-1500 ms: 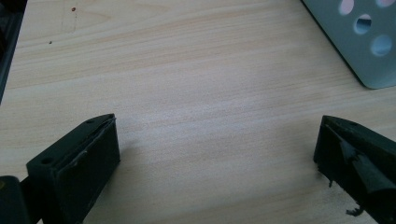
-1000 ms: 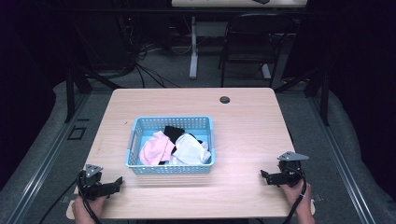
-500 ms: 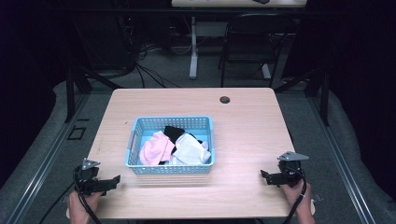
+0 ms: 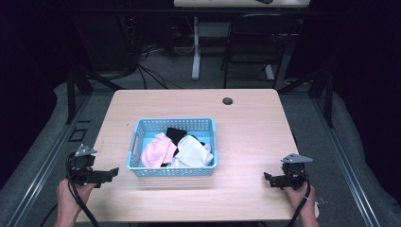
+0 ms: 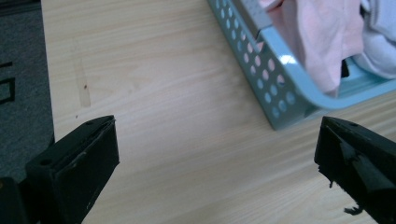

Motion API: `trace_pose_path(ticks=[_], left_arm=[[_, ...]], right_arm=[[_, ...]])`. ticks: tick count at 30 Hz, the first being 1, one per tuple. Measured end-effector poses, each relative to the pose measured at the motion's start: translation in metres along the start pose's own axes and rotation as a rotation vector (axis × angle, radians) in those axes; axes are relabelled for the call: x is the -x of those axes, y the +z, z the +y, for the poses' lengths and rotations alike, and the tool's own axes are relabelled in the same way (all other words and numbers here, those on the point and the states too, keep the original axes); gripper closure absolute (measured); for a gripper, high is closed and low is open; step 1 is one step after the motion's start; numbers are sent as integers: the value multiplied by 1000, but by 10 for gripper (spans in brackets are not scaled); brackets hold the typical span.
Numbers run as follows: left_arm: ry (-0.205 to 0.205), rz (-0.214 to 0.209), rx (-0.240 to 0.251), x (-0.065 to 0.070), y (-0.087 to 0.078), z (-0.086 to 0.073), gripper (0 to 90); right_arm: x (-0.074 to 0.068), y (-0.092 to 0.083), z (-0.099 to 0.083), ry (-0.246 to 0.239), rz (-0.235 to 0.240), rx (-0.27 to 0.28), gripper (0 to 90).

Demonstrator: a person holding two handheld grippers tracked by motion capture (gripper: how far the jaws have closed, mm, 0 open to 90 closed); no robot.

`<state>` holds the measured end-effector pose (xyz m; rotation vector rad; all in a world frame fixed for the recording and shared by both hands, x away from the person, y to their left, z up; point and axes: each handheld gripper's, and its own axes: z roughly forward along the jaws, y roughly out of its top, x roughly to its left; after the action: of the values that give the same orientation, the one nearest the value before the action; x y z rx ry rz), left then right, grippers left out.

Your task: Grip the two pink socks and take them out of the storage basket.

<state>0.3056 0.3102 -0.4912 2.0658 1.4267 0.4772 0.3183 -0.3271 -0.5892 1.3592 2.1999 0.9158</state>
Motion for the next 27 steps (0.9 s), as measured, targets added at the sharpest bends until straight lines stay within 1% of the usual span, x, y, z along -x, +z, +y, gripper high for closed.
trace_pose_path(ticks=[4, 5, 6, 7, 8, 9, 11, 12, 13, 14, 17, 19, 21, 22, 23, 24, 25, 26, 27], left_arm=[[20, -14, -12, 6, -2, 17, 0], [33, -18, -16, 10, -2, 25, 0], [33, -18, -16, 10, -2, 25, 0], [48, -22, -14, 13, -2, 34, 0], [48, -22, -14, 13, -2, 34, 0], [59, -27, -14, 16, -2, 43, 0], [80, -34, -24, 20, 0, 53, 0], [80, -34, -24, 20, 0, 53, 0], [96, -50, -38, 24, 1, 62, 0], [96, -50, -38, 24, 1, 62, 0], [118, -61, -55, 27, 5, 75, 0], [127, -73, -65, 28, 6, 83, 0], [136, -93, -72, 30, 8, 91, 0], [142, -96, -78, 31, 8, 94, 0], [158, -106, -93, 35, 11, 102, 0], [158, -106, -93, 35, 11, 102, 0], [176, -110, -111, 39, 16, 108, 0], [176, -110, -111, 39, 16, 108, 0], [185, -109, -123, 42, 18, 110, 0]], right_arm=[[0, 0, 0, 0, 0, 1, 0], [0, 0, 0, 0, 0, 0, 0], [0, 0, 0, 0, 0, 0, 0], [0, 0, 0, 0, 0, 0, 0], [0, 0, 0, 0, 0, 0, 0], [0, 0, 0, -2, -3, 2, 0], [0, 0, 0, -1, -3, 2, 0], [0, 0, 0, -1, -3, 2, 0], [0, 0, 0, -1, -3, 3, 0], [0, 0, 0, -1, -3, 3, 0], [0, 0, 0, 0, -3, 2, 0], [0, 0, 0, 0, -1, 1, 0], [0, 0, 0, -1, -2, 1, 0], [0, 0, 0, 1, -1, 0, 0], [0, 0, 0, 0, -3, 2, 0], [0, 0, 0, 0, -3, 2, 0], [0, 0, 0, 0, -3, 2, 0], [0, 0, 0, 0, -3, 2, 0], [0, 0, 0, 2, -1, 2, 0]])
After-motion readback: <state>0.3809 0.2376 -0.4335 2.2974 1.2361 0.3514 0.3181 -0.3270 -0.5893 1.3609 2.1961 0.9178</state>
